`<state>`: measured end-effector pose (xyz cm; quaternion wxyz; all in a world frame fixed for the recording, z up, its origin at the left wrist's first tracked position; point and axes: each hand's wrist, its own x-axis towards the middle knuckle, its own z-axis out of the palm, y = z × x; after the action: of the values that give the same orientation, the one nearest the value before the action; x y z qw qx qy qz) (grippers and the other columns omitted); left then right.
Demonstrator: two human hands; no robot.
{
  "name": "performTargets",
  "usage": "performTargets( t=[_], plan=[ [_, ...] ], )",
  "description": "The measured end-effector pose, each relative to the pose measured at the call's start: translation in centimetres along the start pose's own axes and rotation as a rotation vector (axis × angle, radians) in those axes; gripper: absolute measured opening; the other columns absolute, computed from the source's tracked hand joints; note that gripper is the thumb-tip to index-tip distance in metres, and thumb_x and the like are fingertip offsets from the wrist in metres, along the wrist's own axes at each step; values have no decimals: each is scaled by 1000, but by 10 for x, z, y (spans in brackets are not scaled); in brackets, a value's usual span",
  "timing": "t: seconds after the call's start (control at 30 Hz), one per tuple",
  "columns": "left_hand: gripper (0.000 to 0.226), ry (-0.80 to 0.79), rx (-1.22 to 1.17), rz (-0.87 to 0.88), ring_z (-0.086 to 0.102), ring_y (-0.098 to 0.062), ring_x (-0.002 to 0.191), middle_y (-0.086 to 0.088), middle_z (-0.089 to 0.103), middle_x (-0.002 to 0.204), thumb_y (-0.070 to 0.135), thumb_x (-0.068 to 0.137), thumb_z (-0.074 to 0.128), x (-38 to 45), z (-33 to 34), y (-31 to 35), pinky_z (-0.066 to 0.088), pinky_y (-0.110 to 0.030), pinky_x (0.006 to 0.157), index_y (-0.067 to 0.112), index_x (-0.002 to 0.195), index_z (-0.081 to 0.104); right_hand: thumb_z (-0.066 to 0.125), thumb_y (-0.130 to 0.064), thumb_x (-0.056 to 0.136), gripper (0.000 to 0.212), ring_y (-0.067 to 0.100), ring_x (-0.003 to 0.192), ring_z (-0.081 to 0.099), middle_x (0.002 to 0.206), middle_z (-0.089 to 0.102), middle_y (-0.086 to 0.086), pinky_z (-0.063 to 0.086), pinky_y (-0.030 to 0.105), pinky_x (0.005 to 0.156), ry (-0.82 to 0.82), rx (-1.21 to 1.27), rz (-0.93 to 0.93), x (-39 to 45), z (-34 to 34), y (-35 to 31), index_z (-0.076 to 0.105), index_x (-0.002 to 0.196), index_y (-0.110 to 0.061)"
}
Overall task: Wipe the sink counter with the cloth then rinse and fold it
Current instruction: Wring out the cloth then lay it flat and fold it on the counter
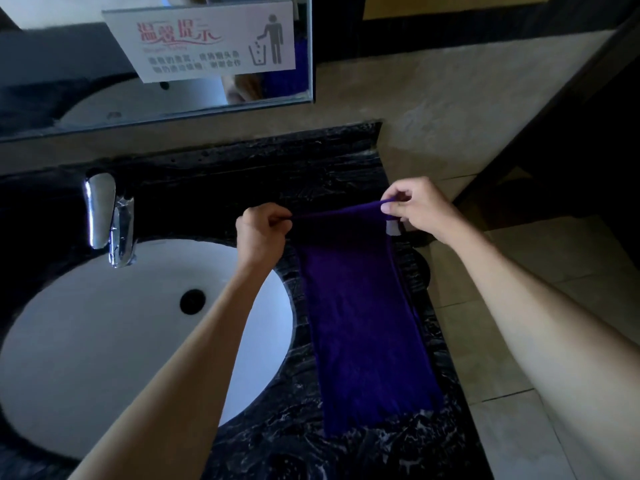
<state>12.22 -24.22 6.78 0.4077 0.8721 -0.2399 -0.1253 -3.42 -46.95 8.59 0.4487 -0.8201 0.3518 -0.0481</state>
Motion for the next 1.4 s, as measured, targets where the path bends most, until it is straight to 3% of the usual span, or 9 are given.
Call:
performTargets(
  t=[0.1, 0.23, 0.37, 0.5, 0.67, 1.0, 1.2, 1.3, 1.4],
  plan=[
    [12, 11, -41, 62, 62, 3, 70, 2, 70, 78, 3, 83, 74, -30, -12, 3, 45, -7, 64, 10, 92, 77, 69, -3, 88, 5, 4, 59, 53, 75, 68, 7, 46, 22, 58, -36, 9, -29, -34, -12, 0, 74, 88, -5],
    [9, -26, -78, 76, 60, 3, 67, 12, 65, 72, 3, 84, 73, -77, -21, 5, 43, -5, 62, 10, 89, 75, 68, 4, 87, 10, -4, 56, 56, 68, 67, 2, 44, 12, 56, -69, 40, -57, -81, -18, 6, 74, 89, -4],
    [9, -54, -58, 104, 61, 1, 66, 18, 64, 71, 4, 84, 73, -123, -26, 4, 45, -8, 62, 11, 88, 76, 67, 15, 84, 13, 15, 63, 64, 75, 69, 20, 54, 18, 60, -55, 185, -56, -125, -13, 22, 70, 91, 6],
    [12, -88, -90, 79, 69, -9, 69, 15, 70, 75, 3, 84, 73, -163, -24, -4, 57, -30, 67, 15, 86, 76, 71, 16, 80, 13, 24, 74, 69, 85, 72, 30, 58, 24, 67, -44, 226, -69, -164, -6, 45, 71, 91, 9],
    [15, -124, -71, 181, 66, 3, 78, 8, 72, 84, -4, 81, 75, -213, -13, -17, 49, -8, 67, 10, 87, 76, 73, 15, 79, 13, 12, 79, 68, 99, 72, 20, 55, 19, 79, -28, 193, -76, -206, 2, 67, 72, 91, 11],
    [19, -208, 148, 326, 63, -14, 87, 8, 71, 95, 0, 79, 76, -279, 13, -58, 58, -36, 71, 13, 92, 74, 74, 12, 79, 10, -3, 90, 63, 98, 69, 2, 41, 3, 85, -67, -44, -153, -267, 29, 118, 75, 84, 4],
    [14, -210, 313, 436, 62, -17, 91, 8, 70, 105, 7, 79, 80, -290, 18, -68, 58, -37, 56, 15, 90, 75, 78, 2, 80, 12, 20, 89, 60, 103, 72, -2, 44, 21, 84, -20, -342, -344, -274, 46, 141, 79, 89, -6],
    [10, -227, 297, 396, 61, -16, 93, 8, 69, 104, 22, 83, 79, -286, 18, -66, 57, -32, 61, 17, 90, 76, 72, -12, 88, 8, 12, 92, 55, 104, 69, -4, 47, 25, 84, -10, -341, -344, -278, 43, 135, 79, 88, -9],
    [6, -172, 91, 205, 63, -11, 85, 4, 68, 95, 17, 89, 73, -264, 21, -52, 55, -23, 70, 16, 94, 73, 65, -5, 93, 11, 11, 91, 62, 103, 68, 3, 46, 11, 80, 42, -127, -217, -264, 36, 116, 76, 95, -3]
  ],
)
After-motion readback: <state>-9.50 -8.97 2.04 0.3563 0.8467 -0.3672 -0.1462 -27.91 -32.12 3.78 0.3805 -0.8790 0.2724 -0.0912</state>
